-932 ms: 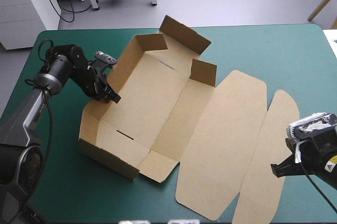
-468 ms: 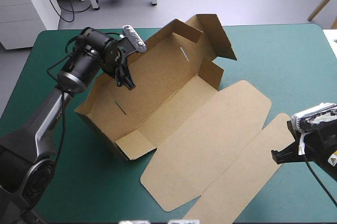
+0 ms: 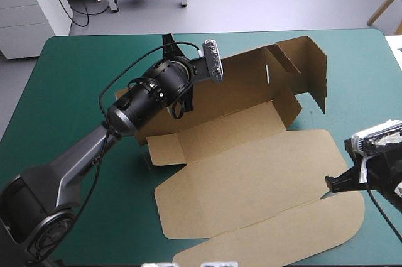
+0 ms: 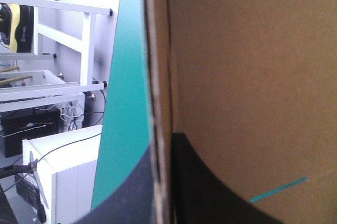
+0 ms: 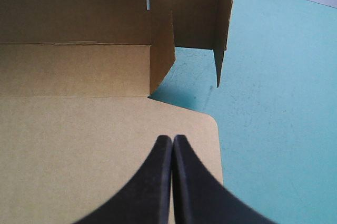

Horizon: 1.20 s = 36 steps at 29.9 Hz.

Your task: Fold the box

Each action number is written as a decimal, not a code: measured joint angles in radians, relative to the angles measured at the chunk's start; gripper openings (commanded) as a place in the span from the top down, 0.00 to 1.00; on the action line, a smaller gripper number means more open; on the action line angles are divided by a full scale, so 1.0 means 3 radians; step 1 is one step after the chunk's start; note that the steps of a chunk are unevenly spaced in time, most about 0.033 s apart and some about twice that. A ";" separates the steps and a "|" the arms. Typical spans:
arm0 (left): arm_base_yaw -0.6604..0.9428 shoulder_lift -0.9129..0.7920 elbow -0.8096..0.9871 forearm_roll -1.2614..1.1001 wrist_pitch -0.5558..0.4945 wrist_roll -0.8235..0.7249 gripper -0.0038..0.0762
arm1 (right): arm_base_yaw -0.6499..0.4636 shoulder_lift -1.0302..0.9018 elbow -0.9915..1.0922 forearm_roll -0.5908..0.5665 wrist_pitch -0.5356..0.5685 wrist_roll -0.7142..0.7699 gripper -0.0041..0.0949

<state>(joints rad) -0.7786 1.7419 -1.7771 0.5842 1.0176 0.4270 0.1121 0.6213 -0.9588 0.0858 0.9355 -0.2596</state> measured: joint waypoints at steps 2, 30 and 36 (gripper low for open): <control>-0.0033 0.0000 0.0000 0.0057 -0.0007 0.0004 0.95 | 0.0000 0.0000 0.0000 0.0000 0.0000 0.0000 0.98; -0.0449 -0.0485 0.1388 0.1160 -0.0769 -0.0390 0.96 | 0.0000 -0.0067 -0.0369 0.0014 0.0329 0.0107 0.98; -0.0449 -0.0545 0.1710 0.1614 -0.1045 -0.0774 0.96 | 0.0000 -0.0067 -0.0369 0.0022 0.0348 0.0107 0.98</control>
<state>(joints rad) -0.9132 1.5785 -1.2642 1.0685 0.7040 0.1948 0.1121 0.6011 -1.0695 0.0925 1.0398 -0.2276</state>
